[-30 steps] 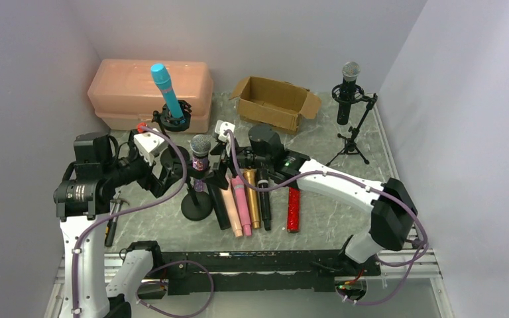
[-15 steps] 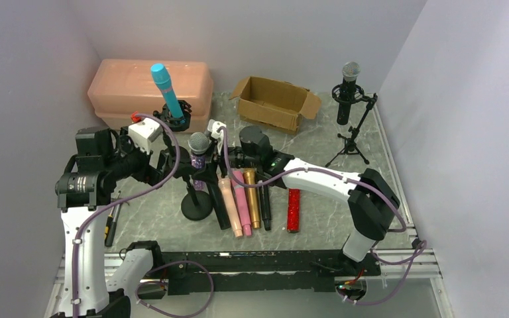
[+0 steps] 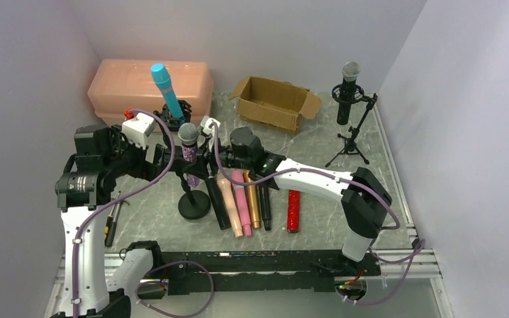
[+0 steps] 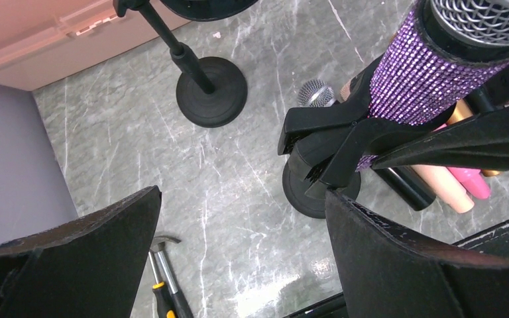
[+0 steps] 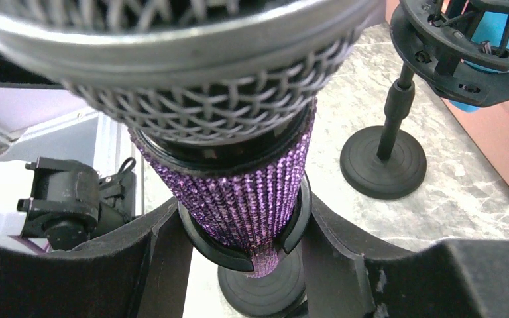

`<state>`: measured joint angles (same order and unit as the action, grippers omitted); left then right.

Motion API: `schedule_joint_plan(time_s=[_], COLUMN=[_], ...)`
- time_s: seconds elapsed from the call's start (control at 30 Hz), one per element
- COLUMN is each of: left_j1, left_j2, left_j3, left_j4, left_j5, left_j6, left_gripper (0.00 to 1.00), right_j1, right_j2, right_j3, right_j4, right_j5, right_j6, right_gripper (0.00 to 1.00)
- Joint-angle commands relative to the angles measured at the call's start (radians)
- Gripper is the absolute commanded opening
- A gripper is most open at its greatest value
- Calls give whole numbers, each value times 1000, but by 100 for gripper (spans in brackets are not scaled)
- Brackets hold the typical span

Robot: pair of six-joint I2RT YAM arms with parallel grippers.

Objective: Attach the microphones to the stand

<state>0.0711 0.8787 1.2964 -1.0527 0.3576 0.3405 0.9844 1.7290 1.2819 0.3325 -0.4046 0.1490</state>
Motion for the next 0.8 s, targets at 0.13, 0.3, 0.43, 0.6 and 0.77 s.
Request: schedule_joint_plan(time_s=[0.13, 0.3, 0.43, 0.6, 0.77], left_j1=[0, 1, 1, 1, 2], left_j2=[-2, -3, 5, 6, 5], left_j3=[29, 26, 17, -7, -30], left_j4=[80, 86, 85, 89, 96], left_j5=[-33, -40, -39, -25, -31], left_j6=[-41, -38, -34, -31, -19], left_gripper=[99, 100, 99, 99, 99], right_j1=[54, 50, 23, -55, -119], right_j2=[-73, -150, -199, -240, -233], right_j3=[78, 98, 116, 132, 170], right_j4=[213, 144, 66, 17, -15], right_j5=[135, 200, 259, 264, 305], right_j6=[74, 20, -29, -19, -35], right_gripper=[2, 1, 0, 0, 0])
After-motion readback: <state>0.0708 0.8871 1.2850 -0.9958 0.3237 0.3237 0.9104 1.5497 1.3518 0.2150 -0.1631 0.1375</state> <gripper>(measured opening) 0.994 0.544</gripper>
